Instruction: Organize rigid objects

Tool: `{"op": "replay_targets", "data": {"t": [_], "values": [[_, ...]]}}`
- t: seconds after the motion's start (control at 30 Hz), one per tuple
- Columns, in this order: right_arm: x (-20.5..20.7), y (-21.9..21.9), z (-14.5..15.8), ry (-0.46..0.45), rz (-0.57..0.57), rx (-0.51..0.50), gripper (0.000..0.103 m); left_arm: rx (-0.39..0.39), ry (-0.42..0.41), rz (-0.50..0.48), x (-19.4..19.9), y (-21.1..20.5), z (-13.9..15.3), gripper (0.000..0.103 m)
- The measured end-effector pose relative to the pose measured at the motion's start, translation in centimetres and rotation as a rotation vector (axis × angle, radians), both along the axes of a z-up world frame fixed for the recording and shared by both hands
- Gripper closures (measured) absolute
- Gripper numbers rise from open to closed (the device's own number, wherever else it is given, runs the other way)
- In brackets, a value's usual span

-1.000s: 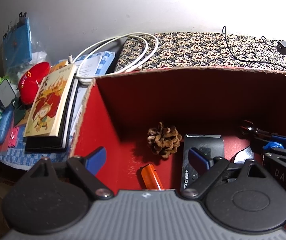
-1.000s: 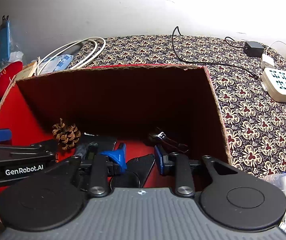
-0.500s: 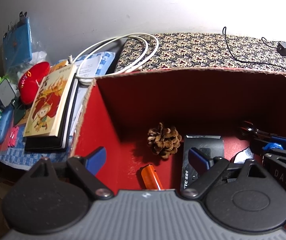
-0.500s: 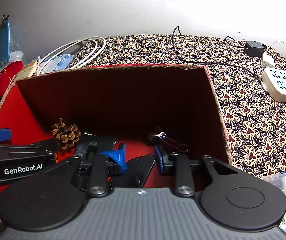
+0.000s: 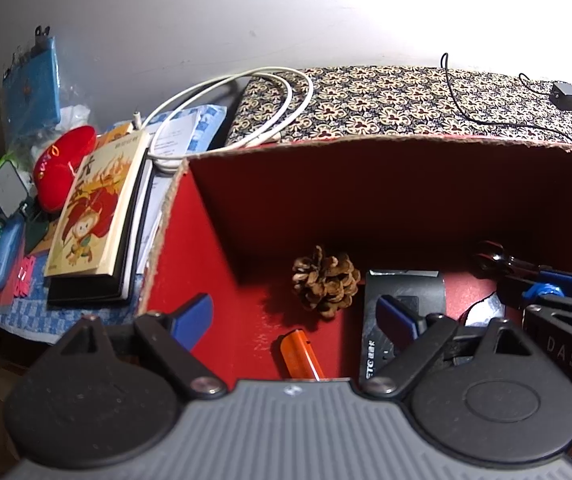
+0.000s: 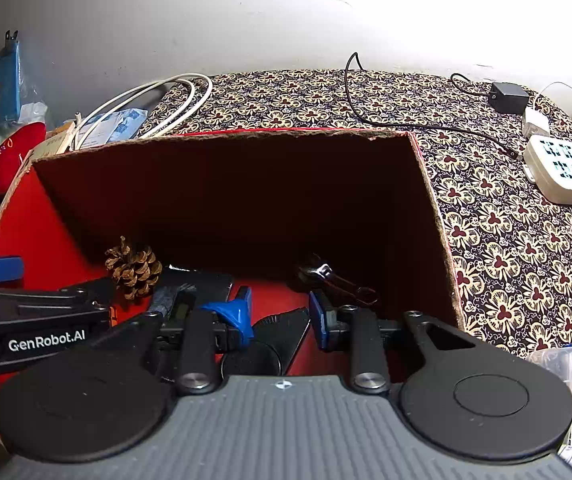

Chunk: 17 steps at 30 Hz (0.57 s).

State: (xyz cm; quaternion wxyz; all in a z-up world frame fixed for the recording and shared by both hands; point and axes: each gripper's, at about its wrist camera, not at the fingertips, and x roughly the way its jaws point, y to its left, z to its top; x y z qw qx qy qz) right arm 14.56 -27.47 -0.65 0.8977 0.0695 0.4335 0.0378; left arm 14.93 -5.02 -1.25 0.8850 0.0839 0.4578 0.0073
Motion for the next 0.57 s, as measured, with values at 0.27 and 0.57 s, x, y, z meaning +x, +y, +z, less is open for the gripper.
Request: {"op": "replay_targets", "data": {"t": [0.27, 0.57], "values": [[-0.01, 0.01, -0.01, 0.001, 0.0, -0.001, 0.091, 0.003, -0.002, -0.003, -0.02, -0.09, -0.01, 0.017], [-0.01, 0.03, -0.01, 0.001, 0.0, -0.001, 0.091, -0.002, -0.021, 0.004, -0.12, 0.15, 0.14, 0.023]]}}
